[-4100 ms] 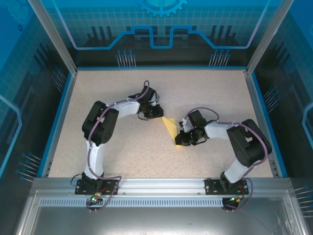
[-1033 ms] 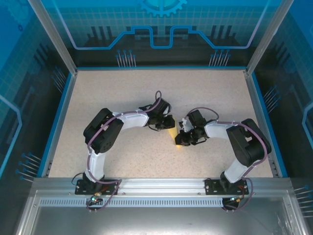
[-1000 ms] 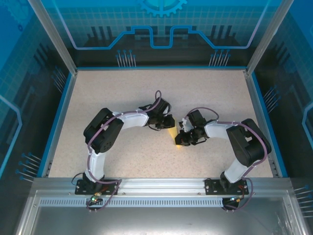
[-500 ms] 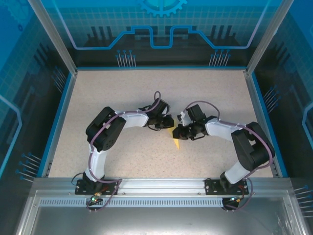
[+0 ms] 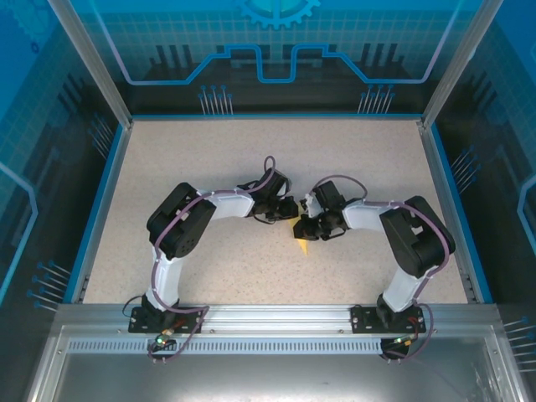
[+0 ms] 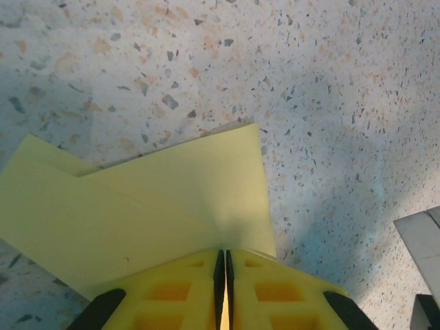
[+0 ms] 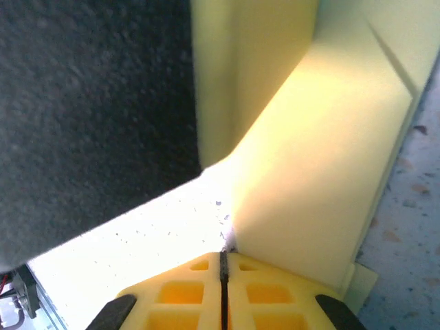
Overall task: Fold a paper plane with a square sheet of paper (pick it up from the middle)
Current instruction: Fold the wing for the fifth time at the center of the table.
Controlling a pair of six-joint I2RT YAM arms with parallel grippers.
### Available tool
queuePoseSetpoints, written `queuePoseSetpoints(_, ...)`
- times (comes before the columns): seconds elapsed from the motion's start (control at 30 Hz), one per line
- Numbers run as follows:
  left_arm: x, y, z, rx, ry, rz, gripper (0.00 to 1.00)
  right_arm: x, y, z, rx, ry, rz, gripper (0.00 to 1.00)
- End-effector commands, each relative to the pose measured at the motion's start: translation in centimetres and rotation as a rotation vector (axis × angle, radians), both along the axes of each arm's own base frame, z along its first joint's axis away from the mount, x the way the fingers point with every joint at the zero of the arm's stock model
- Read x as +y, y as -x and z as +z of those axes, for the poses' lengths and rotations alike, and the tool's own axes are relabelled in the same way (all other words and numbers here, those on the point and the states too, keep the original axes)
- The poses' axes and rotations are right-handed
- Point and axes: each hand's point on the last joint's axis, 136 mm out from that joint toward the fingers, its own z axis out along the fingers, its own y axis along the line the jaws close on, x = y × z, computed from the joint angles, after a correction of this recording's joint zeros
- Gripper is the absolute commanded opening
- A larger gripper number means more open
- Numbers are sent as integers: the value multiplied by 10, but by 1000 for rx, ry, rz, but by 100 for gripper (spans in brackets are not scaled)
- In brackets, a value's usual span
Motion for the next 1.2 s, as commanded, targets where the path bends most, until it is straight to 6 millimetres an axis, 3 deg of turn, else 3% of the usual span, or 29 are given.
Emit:
queuePoseSetpoints(0.0,39,27,-50,129,-186,37,14,-6,28,-16,69,-30,6,8)
queuePoseSetpoints(0.23,47,30,-58,148,-202,54,14,-16,56,-16,97,-54,-10,8)
queuePoseSetpoints(0.57,47,26,-55,137,-204,50,14,-40,88,10,56,-2,4,9)
queuePoseSetpoints(0.7,37,21,-39,108,-173,26,14,-40,72,33,-23,-12,-19,9)
queuePoseSetpoints(0.8,27,13,-8,61,-136,7,18,-47,52,47,-88,45,-61,13)
queuePoseSetpoints(0.9,17,7,30,19,-114,-5,28,-61,29,55,-130,101,-129,26)
queuePoseSetpoints(0.97,17,7,50,2,-150,7,37,-73,13,57,-137,136,-199,42)
queuePoseSetpoints(1.07,28,12,63,4,-260,42,53,-87,-6,63,-189,163,-279,62)
queuePoseSetpoints(1.17,39,19,70,8,-364,93,66,-103,-22,68,-236,217,-346,71)
